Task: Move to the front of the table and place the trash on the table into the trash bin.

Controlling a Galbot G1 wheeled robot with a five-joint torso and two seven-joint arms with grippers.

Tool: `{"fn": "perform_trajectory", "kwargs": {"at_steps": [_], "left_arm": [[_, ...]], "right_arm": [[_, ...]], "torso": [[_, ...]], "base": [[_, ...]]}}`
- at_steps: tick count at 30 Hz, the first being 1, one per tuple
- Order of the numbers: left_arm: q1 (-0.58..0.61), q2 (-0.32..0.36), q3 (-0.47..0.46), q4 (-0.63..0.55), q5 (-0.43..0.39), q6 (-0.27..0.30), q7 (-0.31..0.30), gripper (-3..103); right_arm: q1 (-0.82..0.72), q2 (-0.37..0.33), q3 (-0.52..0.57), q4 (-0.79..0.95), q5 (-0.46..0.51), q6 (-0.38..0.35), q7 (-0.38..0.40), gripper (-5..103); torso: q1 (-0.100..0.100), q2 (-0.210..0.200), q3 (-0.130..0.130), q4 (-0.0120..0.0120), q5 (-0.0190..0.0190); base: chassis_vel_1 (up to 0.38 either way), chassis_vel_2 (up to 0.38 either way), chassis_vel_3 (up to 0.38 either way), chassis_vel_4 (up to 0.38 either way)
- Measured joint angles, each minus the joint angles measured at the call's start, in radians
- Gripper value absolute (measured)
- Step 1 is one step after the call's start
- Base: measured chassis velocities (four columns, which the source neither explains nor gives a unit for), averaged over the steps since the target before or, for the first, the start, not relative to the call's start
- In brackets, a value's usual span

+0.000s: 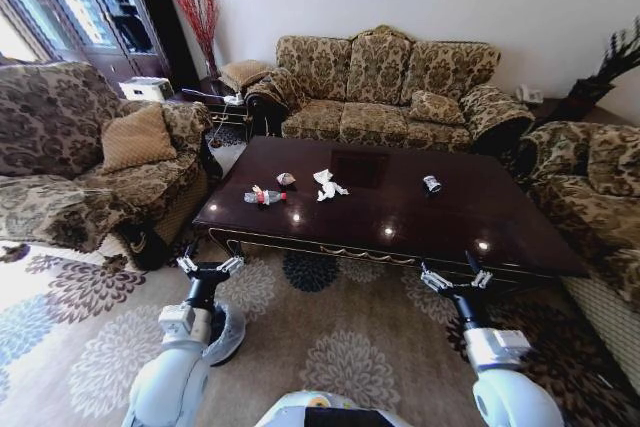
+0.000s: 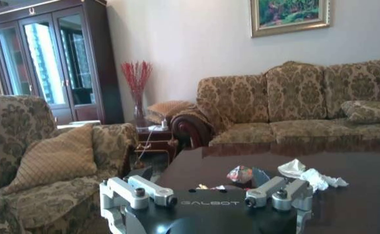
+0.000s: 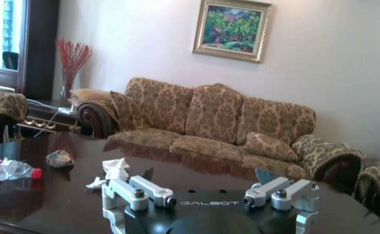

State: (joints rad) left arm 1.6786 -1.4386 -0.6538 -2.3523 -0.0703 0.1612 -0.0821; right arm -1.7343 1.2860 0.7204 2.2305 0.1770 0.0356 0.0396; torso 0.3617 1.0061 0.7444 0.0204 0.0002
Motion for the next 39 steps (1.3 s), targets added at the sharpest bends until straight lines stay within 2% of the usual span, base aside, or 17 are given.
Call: {"fn": "perform_trajectory", "kwargs": {"at_steps": [7,11,20,24,26,32,34,39], "left_arm": [[-0.002,-0.001,0.001,0.007,-0.002,0.0,0.001,100],[0.001,0.0,-0.001,0.007,-0.003,0.0,0.001,100],[0.012,-0.011,0.007,0.008,-0.001,-0.001,0.001,100],[0.014,-0.01,0.007,0.008,-0.002,-0.001,0.001,100],[0.014,-0.009,0.007,0.012,-0.016,0.002,0.001,100],[0.012,-0.005,0.01,0.045,-0.047,0.008,0.005,100],[0.001,0.007,0.013,0.116,-0.074,0.017,0.017,100],[-0.061,0.027,0.023,0.344,-0.092,0.014,0.026,100]], "right_arm": [[0.006,-0.001,-0.003,-0.007,-0.002,-0.004,0.0,100],[0.011,-0.001,-0.004,-0.007,-0.002,-0.006,0.0,100],[-0.002,-0.005,0.001,-0.02,0.002,0.011,0.005,100],[0.003,-0.005,0.005,-0.025,-0.001,0.013,0.005,100],[0.017,-0.005,0.006,-0.034,0.002,0.013,0.009,100],[0.031,-0.009,0.012,-0.052,0.008,0.015,0.015,100],[0.04,-0.013,0.013,-0.065,0.008,0.018,0.02,100],[0.055,-0.017,0.01,-0.07,0.01,0.018,0.022,100]], "torso": [[0.0,0.0,0.0,0.0,0.0002],[0.0,0.0,0.0,0.0,-0.0008],[0.0,0.0,0.0,0.0,0.0003],[0.0,0.0,0.0,0.0,-0.0008],[0.0,0.0,0.0,0.0004,0.0],[0.0,0.0,0.0,0.0001,-0.0009],[0.0,0.0,0.0,0.0001,0.0008],[0.0,0.0,0.0,-0.0002,0.0004]], "base": [[0.202,0.168,-0.186,-0.208],[0.273,0.276,-0.241,-0.256],[0.33,0.335,-0.319,-0.333],[0.333,0.323,-0.319,-0.29],[0.288,0.265,-0.238,-0.213],[0.107,0.072,-0.051,-0.096],[0.0,0.0,0.0,0.0],[-0.079,-0.047,0.042,0.017]]}}
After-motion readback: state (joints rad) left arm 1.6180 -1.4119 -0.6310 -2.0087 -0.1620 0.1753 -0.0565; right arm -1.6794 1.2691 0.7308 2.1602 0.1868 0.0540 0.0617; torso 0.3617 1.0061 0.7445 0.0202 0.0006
